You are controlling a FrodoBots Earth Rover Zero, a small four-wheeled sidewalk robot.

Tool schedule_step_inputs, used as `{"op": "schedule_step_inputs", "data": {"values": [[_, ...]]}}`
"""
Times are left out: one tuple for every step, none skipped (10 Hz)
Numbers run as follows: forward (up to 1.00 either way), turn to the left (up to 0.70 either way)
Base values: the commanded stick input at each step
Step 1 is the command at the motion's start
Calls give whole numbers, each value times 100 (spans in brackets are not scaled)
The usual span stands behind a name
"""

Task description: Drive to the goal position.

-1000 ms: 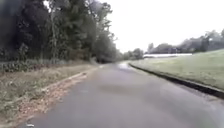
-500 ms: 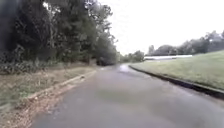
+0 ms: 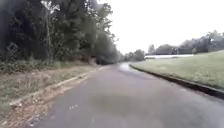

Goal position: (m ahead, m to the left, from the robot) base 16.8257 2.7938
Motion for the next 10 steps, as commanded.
{"op": "schedule_step_inputs", "data": {"values": [[70, 0], [70, 0], [70, 0], [70, 0], [70, 0], [70, 0], [70, 0], [70, 0], [70, 0], [70, 0]]}}
